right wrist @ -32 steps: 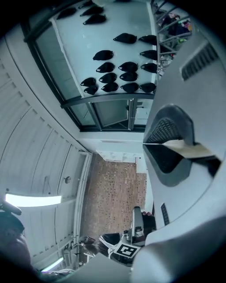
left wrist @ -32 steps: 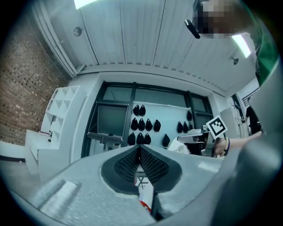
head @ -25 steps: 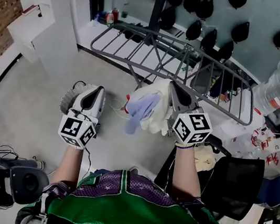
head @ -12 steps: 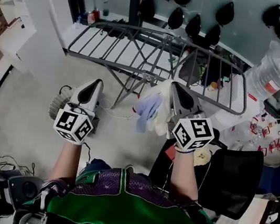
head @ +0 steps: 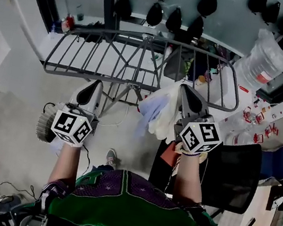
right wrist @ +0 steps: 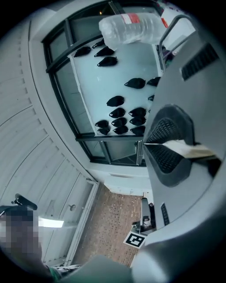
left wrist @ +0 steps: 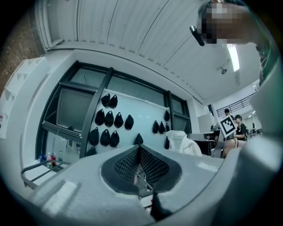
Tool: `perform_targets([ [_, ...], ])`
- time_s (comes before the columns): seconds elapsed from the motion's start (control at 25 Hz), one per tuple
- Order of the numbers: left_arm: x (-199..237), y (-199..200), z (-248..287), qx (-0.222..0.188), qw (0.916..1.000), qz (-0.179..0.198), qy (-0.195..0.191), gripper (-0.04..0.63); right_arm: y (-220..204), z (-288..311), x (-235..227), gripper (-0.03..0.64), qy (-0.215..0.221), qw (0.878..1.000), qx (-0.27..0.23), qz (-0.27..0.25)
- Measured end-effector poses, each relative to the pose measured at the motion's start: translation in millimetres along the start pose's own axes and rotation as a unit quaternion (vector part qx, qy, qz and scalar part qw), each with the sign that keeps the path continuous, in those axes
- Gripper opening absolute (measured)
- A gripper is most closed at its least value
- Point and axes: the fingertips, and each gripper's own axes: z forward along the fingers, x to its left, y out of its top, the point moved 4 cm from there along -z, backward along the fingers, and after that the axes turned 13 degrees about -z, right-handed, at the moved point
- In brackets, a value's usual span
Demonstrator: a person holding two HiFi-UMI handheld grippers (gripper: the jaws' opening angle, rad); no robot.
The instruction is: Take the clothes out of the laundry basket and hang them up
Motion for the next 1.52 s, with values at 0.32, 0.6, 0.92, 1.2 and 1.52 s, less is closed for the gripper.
perform_targets([
  [0.32,49,21,82,0.015,0.9983,0.022,-0.052,0.017,9,43,-33,0.008,-0.07,0.997,0.019,-0.005],
  [0.6,87,23,115,0.023,0.996,0.001,-0.086,0.018,11,81,-46,0.008,-0.113,0.993,0.028,-0.009],
  [0.92,119,1,139,0.04,0.9952,-0.021,-0.087,0.017,4,121,-68,0.008,-0.125,0.991,0.041,-0.02],
  [1.2,134,-7,176,0.04,0.997,-0.014,-0.065,0.017,-17,164,-110,0.008,-0.112,0.993,0.036,-0.013],
  [1.52,126,-4,249,0.033,0.998,0.018,-0.05,0.017,-42,219,-178,0.008,-0.084,0.996,0.019,0.005],
])
